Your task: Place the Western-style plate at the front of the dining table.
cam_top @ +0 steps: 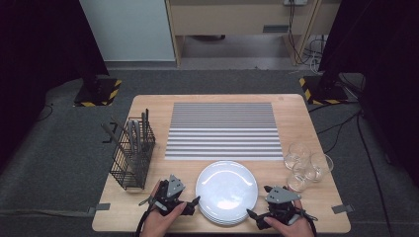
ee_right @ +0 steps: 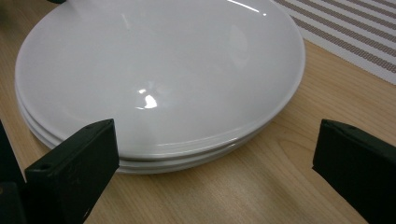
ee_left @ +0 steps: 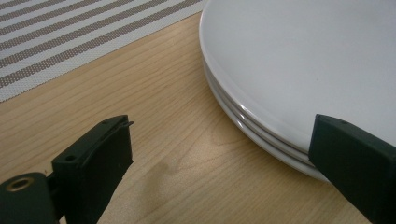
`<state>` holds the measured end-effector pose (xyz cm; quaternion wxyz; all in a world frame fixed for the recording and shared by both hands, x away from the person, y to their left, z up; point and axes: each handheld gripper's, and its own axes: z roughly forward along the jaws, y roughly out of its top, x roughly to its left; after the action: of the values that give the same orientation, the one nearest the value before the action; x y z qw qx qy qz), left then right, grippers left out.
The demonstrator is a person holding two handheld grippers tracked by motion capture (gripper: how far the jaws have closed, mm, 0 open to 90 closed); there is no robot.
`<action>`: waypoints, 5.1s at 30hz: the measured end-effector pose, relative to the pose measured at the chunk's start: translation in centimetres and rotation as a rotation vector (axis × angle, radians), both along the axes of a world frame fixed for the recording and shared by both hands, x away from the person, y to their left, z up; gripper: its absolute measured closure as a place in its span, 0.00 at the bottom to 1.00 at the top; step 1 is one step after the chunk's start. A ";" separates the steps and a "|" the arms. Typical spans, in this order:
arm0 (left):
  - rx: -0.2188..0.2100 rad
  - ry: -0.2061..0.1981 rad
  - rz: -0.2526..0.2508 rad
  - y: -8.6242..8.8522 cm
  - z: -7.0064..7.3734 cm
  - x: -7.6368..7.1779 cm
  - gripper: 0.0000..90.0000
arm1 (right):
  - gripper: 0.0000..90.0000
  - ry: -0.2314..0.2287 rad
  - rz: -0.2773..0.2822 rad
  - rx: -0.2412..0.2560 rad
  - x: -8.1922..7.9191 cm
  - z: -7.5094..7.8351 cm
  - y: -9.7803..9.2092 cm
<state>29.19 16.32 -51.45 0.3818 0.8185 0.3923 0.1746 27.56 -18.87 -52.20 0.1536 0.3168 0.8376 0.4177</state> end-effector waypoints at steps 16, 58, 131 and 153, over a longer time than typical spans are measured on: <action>-0.003 0.007 -0.038 -1.1 -0.1 -0.3 0.04 | 0.01 0.011 0.006 0.011 0.2 -0.1 0.4; -0.002 0.011 -0.093 -3.0 -0.5 -0.5 0.03 | 0.01 0.043 0.005 0.044 1.7 -0.8 1.1; 0.028 -0.016 -0.066 -4.6 -0.8 -0.1 0.05 | 0.01 0.106 -0.018 0.032 3.9 -0.2 1.3; 0.033 -0.027 -0.054 -5.3 -0.9 0.0 0.05 | 0.05 0.092 -0.080 0.018 6.0 -0.3 2.0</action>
<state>29.16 11.05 -52.31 0.3778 0.8327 0.3619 0.1816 33.55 -16.85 -52.51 0.1285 0.3704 0.8266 0.4038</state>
